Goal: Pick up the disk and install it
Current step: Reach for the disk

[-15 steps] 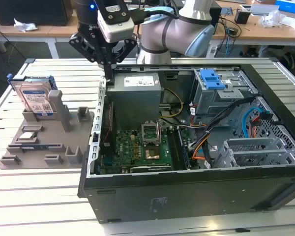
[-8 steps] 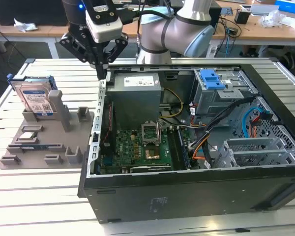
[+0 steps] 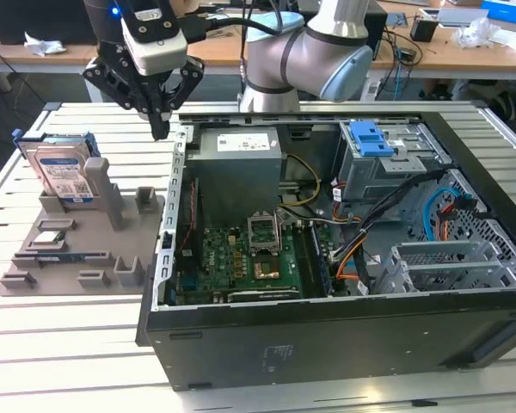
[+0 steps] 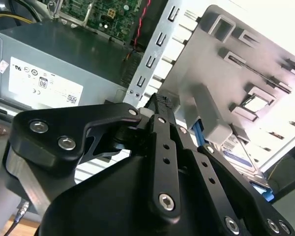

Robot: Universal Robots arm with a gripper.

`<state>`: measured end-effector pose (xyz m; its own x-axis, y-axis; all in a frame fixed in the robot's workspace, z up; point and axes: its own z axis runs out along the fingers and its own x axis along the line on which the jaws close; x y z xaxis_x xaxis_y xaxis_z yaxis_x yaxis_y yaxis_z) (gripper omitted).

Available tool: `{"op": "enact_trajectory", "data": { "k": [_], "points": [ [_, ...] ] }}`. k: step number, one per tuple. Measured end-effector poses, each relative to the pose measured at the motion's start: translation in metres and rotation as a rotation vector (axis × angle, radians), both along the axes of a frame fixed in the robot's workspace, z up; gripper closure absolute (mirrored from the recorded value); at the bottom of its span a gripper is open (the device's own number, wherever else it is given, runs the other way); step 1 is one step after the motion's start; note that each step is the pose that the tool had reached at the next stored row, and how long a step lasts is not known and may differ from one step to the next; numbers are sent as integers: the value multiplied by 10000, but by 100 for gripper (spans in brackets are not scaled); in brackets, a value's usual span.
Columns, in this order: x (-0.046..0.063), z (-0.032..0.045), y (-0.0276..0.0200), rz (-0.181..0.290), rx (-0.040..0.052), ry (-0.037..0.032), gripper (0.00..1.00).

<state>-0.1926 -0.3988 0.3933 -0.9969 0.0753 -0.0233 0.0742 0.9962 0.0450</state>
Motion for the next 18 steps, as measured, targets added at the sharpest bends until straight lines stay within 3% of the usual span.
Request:
{"op": "enact_trajectory", "data": {
  "k": [18],
  "points": [
    [-383,-1,0,0,1,0,90]
  ]
}}
